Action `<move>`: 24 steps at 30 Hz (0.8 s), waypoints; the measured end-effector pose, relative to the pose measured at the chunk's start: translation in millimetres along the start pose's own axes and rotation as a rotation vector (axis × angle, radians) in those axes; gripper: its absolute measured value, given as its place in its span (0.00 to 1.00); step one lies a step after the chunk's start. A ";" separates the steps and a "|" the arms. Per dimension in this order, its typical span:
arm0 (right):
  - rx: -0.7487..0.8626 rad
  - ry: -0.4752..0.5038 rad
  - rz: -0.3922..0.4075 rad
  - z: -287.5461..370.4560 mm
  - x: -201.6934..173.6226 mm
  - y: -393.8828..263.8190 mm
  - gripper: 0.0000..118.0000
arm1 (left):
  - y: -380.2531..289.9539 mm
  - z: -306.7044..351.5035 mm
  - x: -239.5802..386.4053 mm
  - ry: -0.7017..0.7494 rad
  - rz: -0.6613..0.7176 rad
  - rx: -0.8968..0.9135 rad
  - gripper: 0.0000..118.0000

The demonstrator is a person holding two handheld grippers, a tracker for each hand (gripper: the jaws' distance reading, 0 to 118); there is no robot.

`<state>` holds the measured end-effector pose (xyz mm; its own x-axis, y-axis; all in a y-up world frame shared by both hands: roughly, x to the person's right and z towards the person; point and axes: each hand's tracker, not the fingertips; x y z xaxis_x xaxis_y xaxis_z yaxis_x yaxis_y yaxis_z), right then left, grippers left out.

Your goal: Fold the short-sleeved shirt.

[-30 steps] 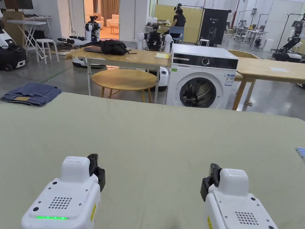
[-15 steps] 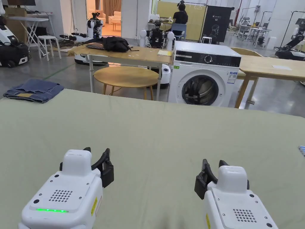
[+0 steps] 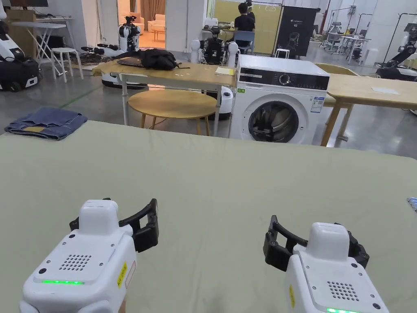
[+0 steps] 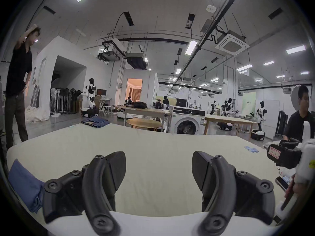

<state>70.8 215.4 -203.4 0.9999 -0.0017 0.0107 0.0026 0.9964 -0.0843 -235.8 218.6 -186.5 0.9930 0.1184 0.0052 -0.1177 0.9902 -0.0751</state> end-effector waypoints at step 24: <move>-0.100 0.006 -0.120 -14.7 4.0 14.1 0.87 | 5.6 0.9 4.4 0.070 -0.140 0.017 0.68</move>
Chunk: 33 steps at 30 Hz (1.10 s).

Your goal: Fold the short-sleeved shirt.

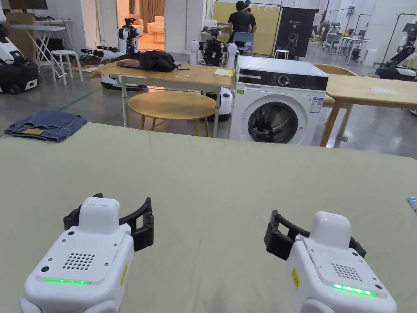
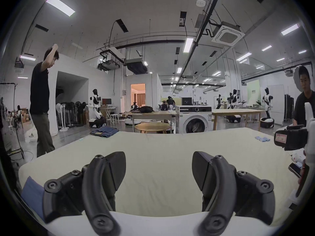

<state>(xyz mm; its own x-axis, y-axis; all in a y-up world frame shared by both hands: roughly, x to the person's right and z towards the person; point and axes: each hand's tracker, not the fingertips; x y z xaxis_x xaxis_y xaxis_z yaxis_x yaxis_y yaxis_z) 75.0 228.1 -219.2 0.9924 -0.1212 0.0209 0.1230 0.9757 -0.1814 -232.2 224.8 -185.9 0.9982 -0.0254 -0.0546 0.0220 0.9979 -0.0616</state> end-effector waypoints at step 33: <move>-0.020 -0.075 0.018 -1.0 -8.1 12.9 0.87 | 0.0 -1.4 -1.9 -0.018 0.030 -0.011 0.68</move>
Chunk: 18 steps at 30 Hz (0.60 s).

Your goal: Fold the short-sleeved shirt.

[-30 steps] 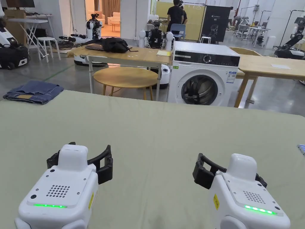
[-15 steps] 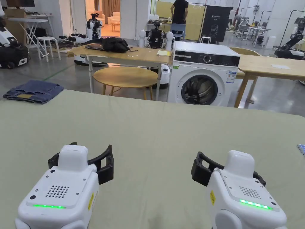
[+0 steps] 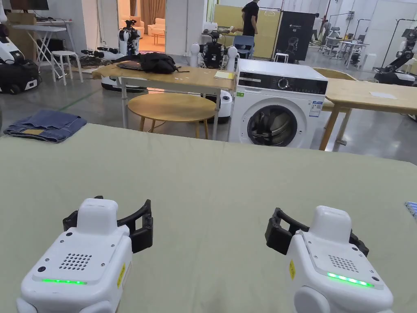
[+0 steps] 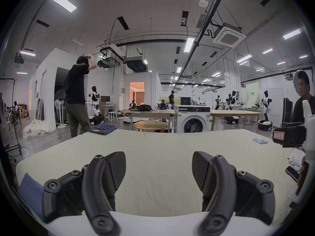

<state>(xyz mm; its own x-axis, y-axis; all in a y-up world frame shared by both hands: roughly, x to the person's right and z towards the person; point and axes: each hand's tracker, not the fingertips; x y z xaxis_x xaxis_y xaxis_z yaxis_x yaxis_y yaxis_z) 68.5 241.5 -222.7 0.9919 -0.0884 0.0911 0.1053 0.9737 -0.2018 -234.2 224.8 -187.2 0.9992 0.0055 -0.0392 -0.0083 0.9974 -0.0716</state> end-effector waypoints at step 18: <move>-0.049 -0.026 0.018 -9.8 -3.4 -7.7 0.87 | -2.0 -4.8 -3.0 -0.010 0.000 -0.029 0.68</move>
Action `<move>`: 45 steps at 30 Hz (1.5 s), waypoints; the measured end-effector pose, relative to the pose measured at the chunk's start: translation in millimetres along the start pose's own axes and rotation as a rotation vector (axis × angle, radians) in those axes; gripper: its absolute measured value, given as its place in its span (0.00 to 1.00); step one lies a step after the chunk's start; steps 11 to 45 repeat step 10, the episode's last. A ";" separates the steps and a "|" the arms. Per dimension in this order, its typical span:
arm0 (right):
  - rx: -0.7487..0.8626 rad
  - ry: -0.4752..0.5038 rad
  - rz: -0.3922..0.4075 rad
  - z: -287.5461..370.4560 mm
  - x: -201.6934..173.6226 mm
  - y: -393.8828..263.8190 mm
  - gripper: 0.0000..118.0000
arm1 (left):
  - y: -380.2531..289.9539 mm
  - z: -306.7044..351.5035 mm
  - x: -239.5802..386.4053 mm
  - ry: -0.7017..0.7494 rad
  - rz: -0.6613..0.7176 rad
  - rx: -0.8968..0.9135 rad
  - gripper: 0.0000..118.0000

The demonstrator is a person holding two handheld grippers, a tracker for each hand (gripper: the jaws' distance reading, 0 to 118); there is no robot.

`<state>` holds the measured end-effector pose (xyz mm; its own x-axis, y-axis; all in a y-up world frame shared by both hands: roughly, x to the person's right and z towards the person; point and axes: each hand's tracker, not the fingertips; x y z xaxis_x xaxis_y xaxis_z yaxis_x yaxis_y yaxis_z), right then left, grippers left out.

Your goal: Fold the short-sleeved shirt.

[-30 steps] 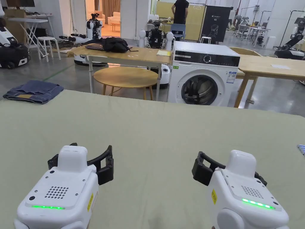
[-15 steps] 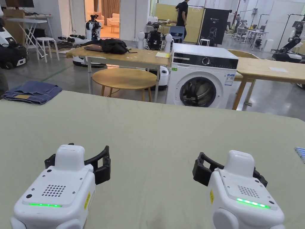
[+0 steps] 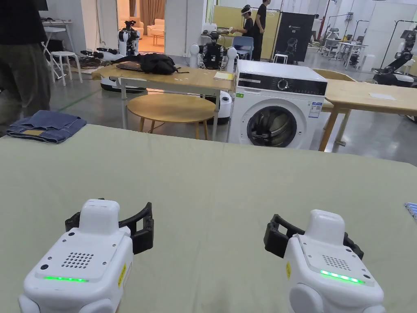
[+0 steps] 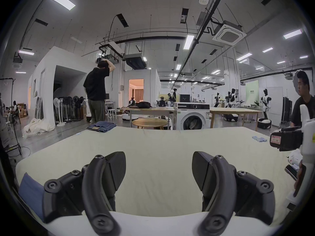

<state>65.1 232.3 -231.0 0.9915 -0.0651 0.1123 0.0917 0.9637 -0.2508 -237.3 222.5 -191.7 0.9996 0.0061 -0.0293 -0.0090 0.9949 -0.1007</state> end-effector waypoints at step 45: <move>-0.037 0.105 -0.055 -1.0 8.1 2.7 0.87 | -2.1 0.3 2.3 -0.008 -0.007 -0.007 0.68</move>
